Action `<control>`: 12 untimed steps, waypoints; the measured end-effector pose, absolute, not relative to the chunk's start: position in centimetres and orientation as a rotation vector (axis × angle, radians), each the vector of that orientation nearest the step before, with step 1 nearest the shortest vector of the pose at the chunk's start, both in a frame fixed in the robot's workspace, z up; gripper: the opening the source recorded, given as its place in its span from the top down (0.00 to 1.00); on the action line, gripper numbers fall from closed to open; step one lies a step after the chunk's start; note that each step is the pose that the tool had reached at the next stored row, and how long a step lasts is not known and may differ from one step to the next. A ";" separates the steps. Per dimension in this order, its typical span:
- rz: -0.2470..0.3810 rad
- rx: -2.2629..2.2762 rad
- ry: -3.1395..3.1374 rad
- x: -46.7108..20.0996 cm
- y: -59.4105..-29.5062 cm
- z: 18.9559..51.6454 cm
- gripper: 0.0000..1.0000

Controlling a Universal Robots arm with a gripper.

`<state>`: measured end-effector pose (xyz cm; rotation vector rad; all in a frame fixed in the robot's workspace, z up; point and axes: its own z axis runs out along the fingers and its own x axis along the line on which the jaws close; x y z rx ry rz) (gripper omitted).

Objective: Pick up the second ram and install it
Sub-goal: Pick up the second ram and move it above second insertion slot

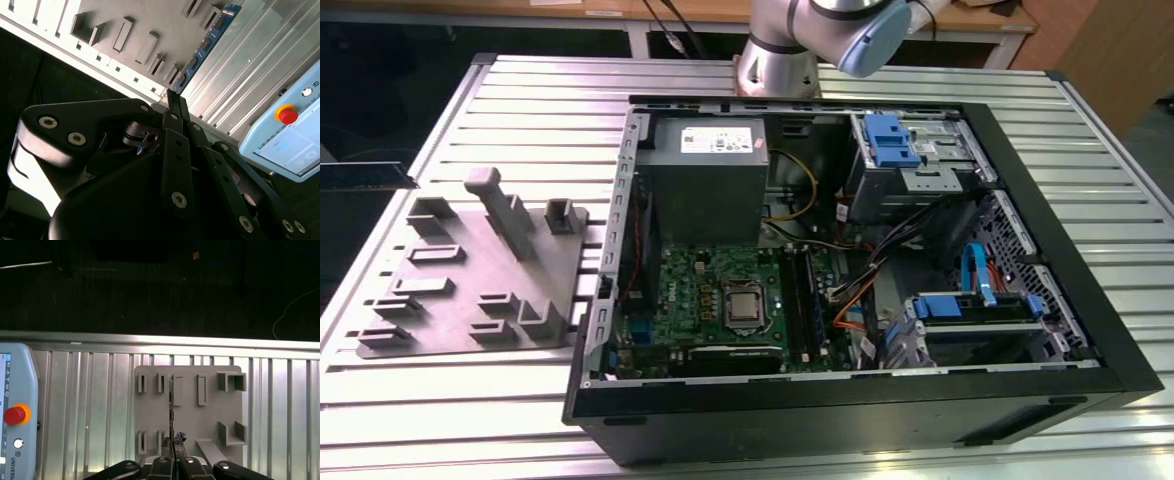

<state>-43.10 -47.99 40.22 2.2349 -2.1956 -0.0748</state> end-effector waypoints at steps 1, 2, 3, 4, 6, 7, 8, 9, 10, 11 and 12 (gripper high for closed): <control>-0.075 2.235 -2.196 -43.0 -48.0 40.2 0.89; -0.075 2.235 -2.196 -42.9 -48.0 40.2 0.89; -0.075 2.235 -2.196 -42.7 -48.0 40.2 0.89; -0.075 2.235 -2.196 -42.5 -48.0 40.2 0.89; -0.075 2.235 -2.196 -42.1 -48.0 40.2 0.89; -0.075 2.235 -2.196 -41.7 -48.0 40.2 0.89; -0.075 2.235 -2.196 -41.4 -48.0 40.2 0.89; -0.075 2.235 -2.196 -41.0 -48.0 40.2 0.89; -0.075 2.235 -2.196 -40.6 -48.0 40.2 0.89; -0.075 2.235 -2.196 -40.2 -48.0 40.2 0.89; -0.075 2.235 -2.196 -39.8 -48.0 40.2 0.89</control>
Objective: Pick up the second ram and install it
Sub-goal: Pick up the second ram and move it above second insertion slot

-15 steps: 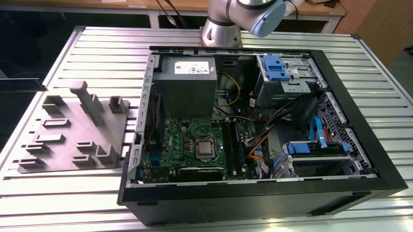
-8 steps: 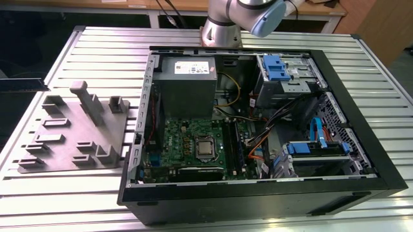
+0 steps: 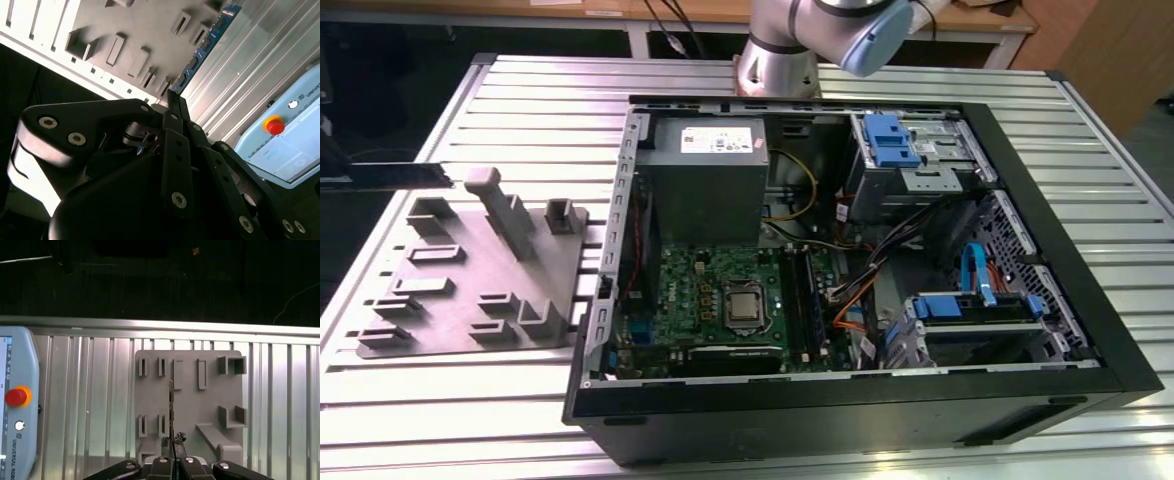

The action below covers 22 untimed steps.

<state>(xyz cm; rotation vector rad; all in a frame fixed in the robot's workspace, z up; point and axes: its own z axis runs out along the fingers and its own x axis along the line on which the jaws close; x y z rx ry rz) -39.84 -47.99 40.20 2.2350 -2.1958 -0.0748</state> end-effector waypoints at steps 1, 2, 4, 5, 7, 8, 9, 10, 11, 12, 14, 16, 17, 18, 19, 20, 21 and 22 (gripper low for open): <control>-0.075 2.235 -2.196 -39.4 -48.0 40.2 0.89; -0.075 2.235 -2.196 -39.0 -48.0 40.2 0.89; -0.075 2.235 -2.196 -38.1 -48.0 40.2 0.89; -0.075 2.235 -2.196 -37.7 -48.0 40.2 0.89; -0.075 2.235 -2.196 -36.8 -48.0 40.2 0.89; -0.075 2.235 -2.196 -36.4 -48.0 40.2 0.89; -0.075 2.235 -2.196 -35.9 -48.0 40.2 0.89; -0.075 2.235 -2.196 -35.5 -48.0 40.2 0.89; -0.075 2.235 -2.196 -35.1 -48.0 40.2 0.89; -0.075 2.235 -2.196 -34.6 -48.0 40.2 0.89; -0.075 2.235 -2.196 -33.9 -48.0 40.2 0.89; -0.075 2.235 -2.196 -33.2 -48.0 40.2 0.89; -0.075 2.235 -2.196 -32.8 -48.0 40.2 0.89; -0.075 2.235 -2.196 -32.5 -48.0 40.2 0.89; -0.075 2.235 -2.196 -32.1 -48.0 40.2 0.89; -0.075 2.235 -2.196 -31.8 -48.0 40.2 0.89; -0.075 2.235 -2.196 -31.5 -48.0 40.2 0.89; -0.075 2.235 -2.196 -31.1 -48.0 40.2 0.89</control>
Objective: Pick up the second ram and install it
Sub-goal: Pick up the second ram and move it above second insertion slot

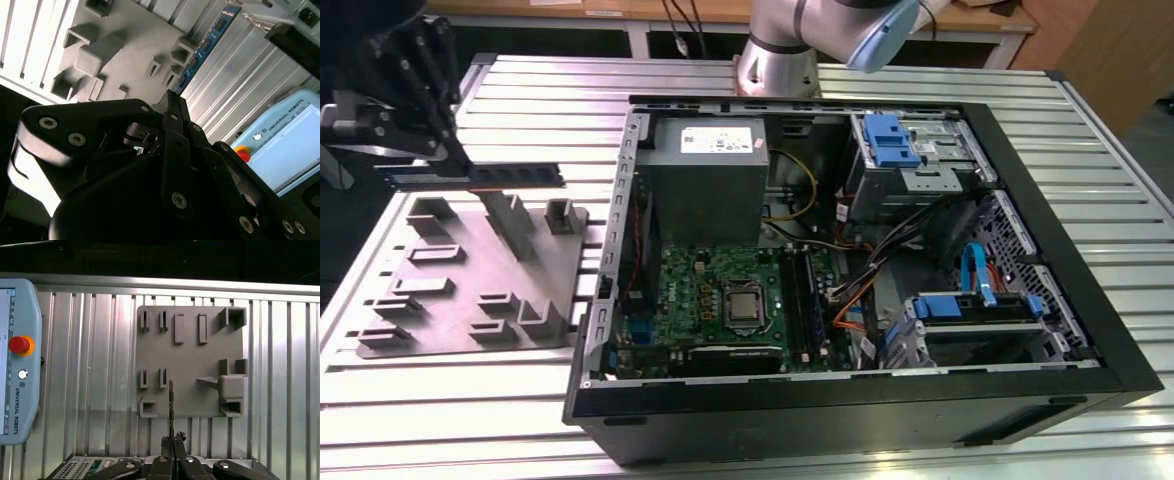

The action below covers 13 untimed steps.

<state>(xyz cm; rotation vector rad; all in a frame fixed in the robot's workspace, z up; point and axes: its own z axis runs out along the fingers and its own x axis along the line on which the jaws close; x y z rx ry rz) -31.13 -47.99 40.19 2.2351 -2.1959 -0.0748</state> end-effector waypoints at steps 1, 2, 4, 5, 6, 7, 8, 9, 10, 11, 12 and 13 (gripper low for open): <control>-0.075 2.235 -2.196 -30.8 -48.0 40.2 0.89; -0.075 2.235 -2.196 -30.4 -48.0 40.2 0.89; -0.075 2.235 -2.196 -29.7 -48.0 40.2 0.89; -0.075 2.235 -2.196 -29.3 -48.0 40.2 0.89; -0.075 2.235 -2.196 -28.9 -48.0 40.2 0.89; -0.075 2.235 -2.196 -28.5 -48.0 40.2 0.89; -0.075 2.235 -2.196 -28.1 -48.0 40.2 0.89; -0.075 2.235 -2.196 -27.7 -48.0 40.2 0.89; -0.075 2.235 -2.196 -27.3 -48.0 40.2 0.89; -0.075 2.235 -2.196 -26.9 -48.0 40.2 0.89; -0.075 2.235 -2.196 -26.6 -48.0 40.2 0.89; -0.075 2.235 -2.196 -26.2 -48.0 40.2 0.89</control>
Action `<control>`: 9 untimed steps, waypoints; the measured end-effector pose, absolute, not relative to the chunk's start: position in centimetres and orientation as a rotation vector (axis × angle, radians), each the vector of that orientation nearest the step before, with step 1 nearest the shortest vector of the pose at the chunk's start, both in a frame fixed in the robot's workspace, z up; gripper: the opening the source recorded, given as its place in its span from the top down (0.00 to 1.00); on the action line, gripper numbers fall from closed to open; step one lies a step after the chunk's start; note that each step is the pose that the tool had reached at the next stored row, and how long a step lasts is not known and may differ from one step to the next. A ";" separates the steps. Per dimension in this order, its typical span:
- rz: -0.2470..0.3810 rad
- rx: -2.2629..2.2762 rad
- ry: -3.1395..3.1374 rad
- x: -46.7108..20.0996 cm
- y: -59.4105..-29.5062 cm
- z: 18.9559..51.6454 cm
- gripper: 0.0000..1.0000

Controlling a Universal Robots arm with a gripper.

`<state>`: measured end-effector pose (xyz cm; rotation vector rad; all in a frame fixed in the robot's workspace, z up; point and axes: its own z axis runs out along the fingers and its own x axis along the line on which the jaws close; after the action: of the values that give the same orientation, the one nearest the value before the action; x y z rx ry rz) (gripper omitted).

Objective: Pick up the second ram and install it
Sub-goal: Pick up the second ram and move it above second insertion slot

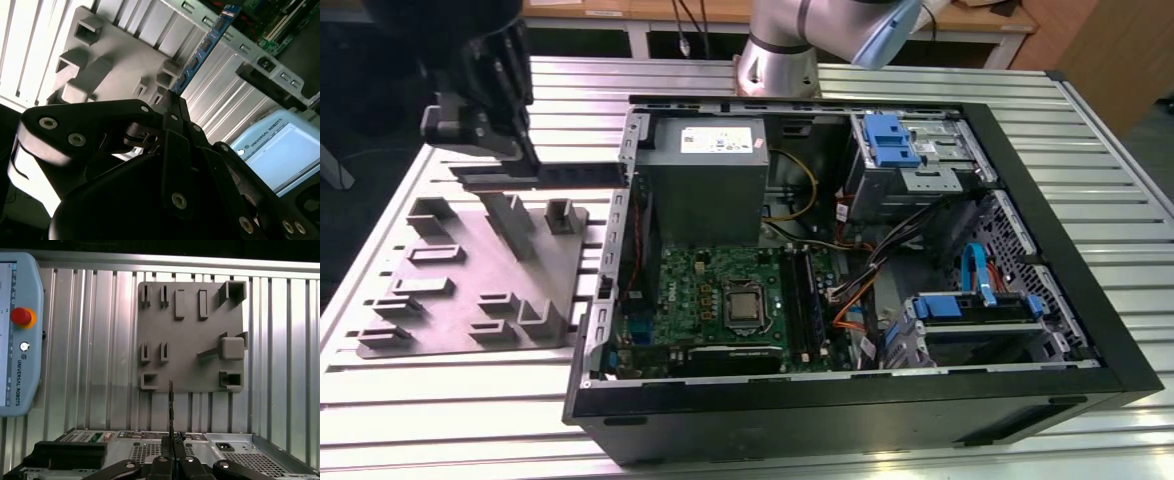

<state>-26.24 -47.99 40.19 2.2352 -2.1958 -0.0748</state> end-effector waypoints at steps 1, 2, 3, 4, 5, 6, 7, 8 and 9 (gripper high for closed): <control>-0.075 2.235 -2.196 -25.9 -48.0 40.2 0.89; -0.075 2.235 -2.196 -25.6 -48.0 40.2 0.89; -0.075 2.235 -2.196 -25.3 -48.0 40.2 0.89; -0.075 2.235 -2.196 -24.9 -48.0 40.2 0.89; -0.075 2.235 -2.196 -24.6 -48.0 40.2 0.89; -0.075 2.235 -2.196 -24.3 -48.0 40.2 0.89; -0.075 2.235 -2.196 -24.0 -48.0 40.2 0.89; -0.075 2.235 -2.196 -23.7 -48.0 40.2 0.89; -0.075 2.235 -2.196 -23.4 -48.0 40.2 0.89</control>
<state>-23.42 -47.99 40.18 2.2350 -2.1959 -0.0748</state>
